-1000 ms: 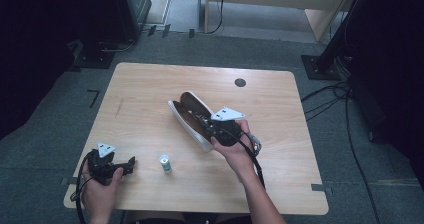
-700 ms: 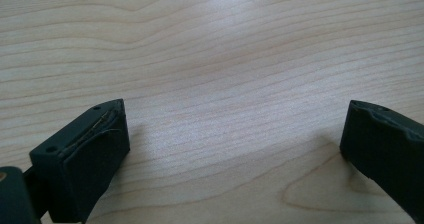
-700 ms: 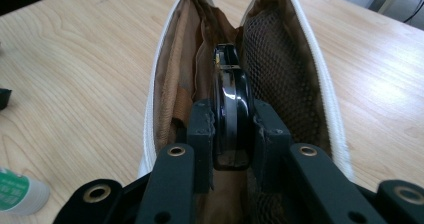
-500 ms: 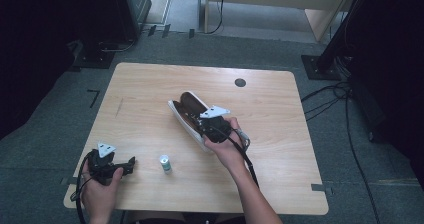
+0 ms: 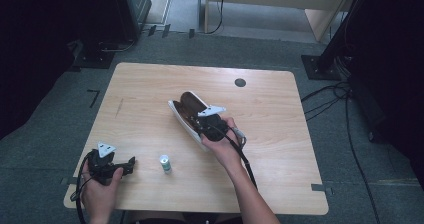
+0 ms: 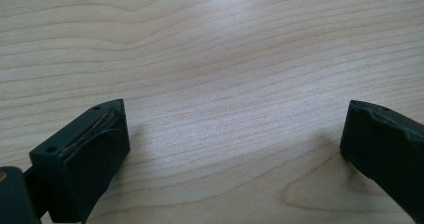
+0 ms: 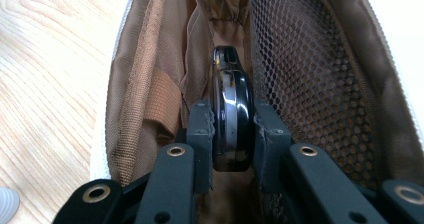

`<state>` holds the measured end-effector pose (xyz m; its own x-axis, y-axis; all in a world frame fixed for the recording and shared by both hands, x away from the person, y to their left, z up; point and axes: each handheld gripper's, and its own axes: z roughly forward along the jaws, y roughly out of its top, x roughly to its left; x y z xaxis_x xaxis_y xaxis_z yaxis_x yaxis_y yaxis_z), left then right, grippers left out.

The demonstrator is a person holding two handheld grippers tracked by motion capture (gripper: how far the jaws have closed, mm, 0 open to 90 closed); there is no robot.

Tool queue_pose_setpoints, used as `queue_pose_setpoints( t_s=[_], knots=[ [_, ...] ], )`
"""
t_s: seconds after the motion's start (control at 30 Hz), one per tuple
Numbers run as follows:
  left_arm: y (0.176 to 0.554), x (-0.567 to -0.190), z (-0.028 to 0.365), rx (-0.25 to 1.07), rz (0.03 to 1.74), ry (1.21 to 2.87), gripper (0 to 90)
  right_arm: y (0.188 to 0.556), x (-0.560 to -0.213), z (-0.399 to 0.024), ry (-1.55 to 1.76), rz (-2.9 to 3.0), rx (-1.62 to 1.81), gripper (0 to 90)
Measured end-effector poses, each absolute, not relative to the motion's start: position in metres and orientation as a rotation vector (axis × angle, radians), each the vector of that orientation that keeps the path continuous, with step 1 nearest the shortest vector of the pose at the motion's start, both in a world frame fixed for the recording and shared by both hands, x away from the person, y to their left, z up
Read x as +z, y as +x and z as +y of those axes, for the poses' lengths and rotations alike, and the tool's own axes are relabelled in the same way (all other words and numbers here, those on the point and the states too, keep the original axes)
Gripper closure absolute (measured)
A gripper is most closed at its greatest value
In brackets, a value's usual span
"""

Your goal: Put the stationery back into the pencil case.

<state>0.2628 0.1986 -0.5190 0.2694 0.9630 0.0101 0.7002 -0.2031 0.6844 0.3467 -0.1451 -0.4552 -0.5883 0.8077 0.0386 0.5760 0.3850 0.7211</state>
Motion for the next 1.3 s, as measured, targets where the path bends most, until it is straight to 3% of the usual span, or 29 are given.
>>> queue_pose_setpoints(
  t_s=[0.77, 1.3],
  knots=[
    [0.263, -0.519, 0.199, 0.603, 1.493, 1.98, 0.0, 0.342, -0.453, -0.15, 1.203, 2.324, 1.034, 77.2],
    [0.263, -0.519, 0.199, 0.604, 1.495, 1.978, 0.0, 0.314, -0.42, -0.174, 1.175, 2.234, 1.164, 77.6]
  ],
)
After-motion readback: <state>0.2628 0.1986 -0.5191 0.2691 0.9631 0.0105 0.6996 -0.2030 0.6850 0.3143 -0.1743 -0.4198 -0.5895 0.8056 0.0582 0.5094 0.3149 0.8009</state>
